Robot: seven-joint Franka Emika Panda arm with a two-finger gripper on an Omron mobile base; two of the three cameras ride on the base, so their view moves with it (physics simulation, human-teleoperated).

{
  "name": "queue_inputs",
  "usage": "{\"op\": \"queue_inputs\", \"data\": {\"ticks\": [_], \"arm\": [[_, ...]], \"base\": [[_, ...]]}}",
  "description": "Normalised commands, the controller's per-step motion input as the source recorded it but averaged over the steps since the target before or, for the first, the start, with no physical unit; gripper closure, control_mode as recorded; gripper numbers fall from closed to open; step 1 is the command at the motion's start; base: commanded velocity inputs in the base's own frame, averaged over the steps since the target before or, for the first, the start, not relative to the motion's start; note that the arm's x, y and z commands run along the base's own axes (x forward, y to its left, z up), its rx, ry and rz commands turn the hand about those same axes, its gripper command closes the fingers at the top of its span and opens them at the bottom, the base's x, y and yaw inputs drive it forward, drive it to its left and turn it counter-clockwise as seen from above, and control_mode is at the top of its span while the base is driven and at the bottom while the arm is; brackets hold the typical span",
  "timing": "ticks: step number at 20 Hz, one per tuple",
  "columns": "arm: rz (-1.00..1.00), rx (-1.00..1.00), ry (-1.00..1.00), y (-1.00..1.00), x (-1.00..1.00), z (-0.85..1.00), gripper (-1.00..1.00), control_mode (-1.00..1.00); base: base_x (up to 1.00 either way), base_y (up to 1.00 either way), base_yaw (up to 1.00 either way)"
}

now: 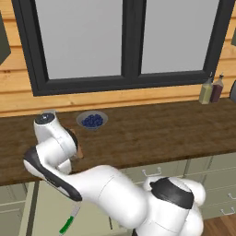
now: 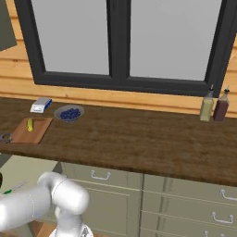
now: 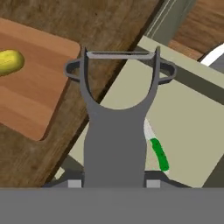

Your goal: Place the appropriate cutting tool for cutting the cucumber skin on the cutting board.

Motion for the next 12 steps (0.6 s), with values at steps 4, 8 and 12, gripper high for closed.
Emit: {"op": "queue_inputs", "data": {"ticks": [4, 8, 12], "arm": [[-0.26, 0.00, 0.04, 0.00, 1.00, 0.04, 1.00, -1.00], [-0.24, 0.00, 0.00, 0.00, 0.87, -0.39, 1.00, -1.00], [-0.18, 0.00, 0.00, 0.00, 0.71, -0.61, 1.00, -1.00]], "base": [[0.00, 0.00, 0.00], [0.00, 0.00, 0.00], [0.00, 0.00, 0.00]]}}
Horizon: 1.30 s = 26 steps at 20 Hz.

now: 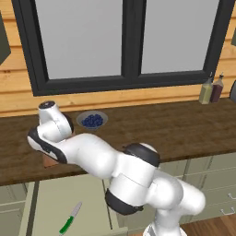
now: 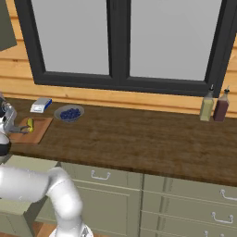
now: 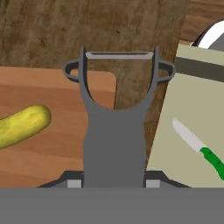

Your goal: Place the appropriate cutting tool for cutting the cucumber skin on the cutting board.

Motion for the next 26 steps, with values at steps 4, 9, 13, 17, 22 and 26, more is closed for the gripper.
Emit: {"op": "queue_inputs", "data": {"ticks": [4, 9, 13, 17, 22, 26], "arm": [[-0.11, 0.00, -0.01, 0.00, 0.66, -0.48, 1.00, -1.00], [-0.04, 0.00, -0.03, 0.00, 0.51, -0.61, 1.00, -1.00], [0.00, 0.00, -0.06, 0.05, 0.33, -0.54, 1.00, -1.00], [0.00, 0.00, -0.02, 0.09, 0.27, -0.41, -1.00, -1.00], [0.00, 0.00, -0.03, 0.06, 0.00, -0.13, -1.00, -1.00], [-0.03, 0.00, -0.10, 0.00, -0.40, 0.44, -1.00, -1.00]], "base": [[0.00, 0.00, 0.00], [0.00, 0.00, 0.00], [0.00, 0.00, 0.00], [0.00, 0.00, 0.00], [0.00, 0.00, 0.00], [0.00, 0.00, 0.00]]}}
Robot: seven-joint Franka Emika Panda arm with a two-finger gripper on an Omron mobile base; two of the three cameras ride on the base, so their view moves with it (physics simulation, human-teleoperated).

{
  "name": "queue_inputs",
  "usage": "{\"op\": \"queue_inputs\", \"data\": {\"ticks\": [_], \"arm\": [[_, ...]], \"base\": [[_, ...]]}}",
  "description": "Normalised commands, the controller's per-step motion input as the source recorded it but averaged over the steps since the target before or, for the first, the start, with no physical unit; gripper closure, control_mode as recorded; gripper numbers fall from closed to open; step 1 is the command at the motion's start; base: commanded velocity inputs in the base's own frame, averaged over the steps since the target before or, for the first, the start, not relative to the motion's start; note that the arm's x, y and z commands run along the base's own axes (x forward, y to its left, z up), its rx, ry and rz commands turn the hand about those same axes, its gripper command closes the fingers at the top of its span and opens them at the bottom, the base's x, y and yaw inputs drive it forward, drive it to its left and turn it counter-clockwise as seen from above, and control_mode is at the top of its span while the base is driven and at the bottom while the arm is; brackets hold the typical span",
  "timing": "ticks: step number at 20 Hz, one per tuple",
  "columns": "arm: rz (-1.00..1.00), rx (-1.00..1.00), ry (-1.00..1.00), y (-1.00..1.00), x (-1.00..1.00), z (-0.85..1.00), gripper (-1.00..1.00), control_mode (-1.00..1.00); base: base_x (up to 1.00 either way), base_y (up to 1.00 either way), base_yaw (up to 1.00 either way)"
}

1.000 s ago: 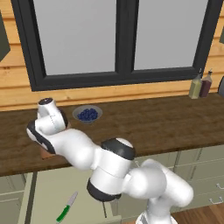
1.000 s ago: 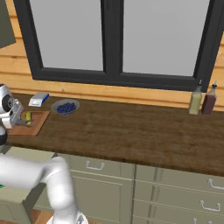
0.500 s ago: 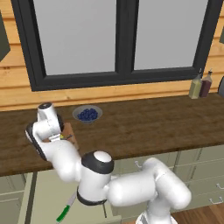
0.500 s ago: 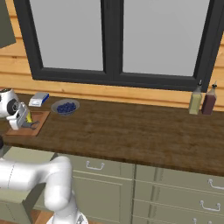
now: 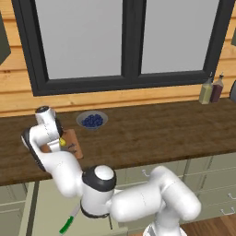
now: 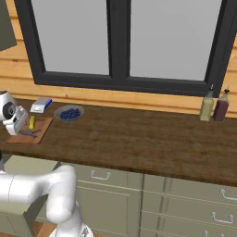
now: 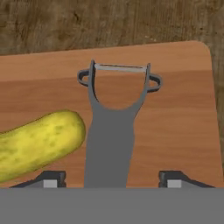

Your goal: Place the appropriate cutting tool for cutting the cucumber skin on the cutting board.

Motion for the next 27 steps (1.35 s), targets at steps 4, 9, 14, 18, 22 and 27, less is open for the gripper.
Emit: {"op": "queue_inputs", "data": {"ticks": [4, 9, 14, 18, 22, 27], "arm": [[-0.05, 0.00, -0.16, 0.00, -0.99, 0.83, -1.00, -1.00], [-0.01, 0.02, -0.12, -0.03, -1.00, 0.74, -1.00, -1.00], [0.00, 0.05, -0.13, -0.49, -1.00, 0.54, -1.00, -1.00], [0.00, 0.10, -0.13, -0.86, -0.99, 0.69, -1.00, -1.00], [-0.02, 0.15, -0.06, -0.99, -0.89, 0.73, -1.00, -1.00], [-0.07, 0.19, 0.00, -1.00, -0.46, 0.58, -1.00, -1.00]], "base": [[0.00, 0.00, 0.00], [0.00, 0.00, 0.00], [0.00, 0.00, 0.00], [0.00, 0.00, 0.00], [0.00, 0.00, 0.00], [0.00, 0.00, 0.00]]}}
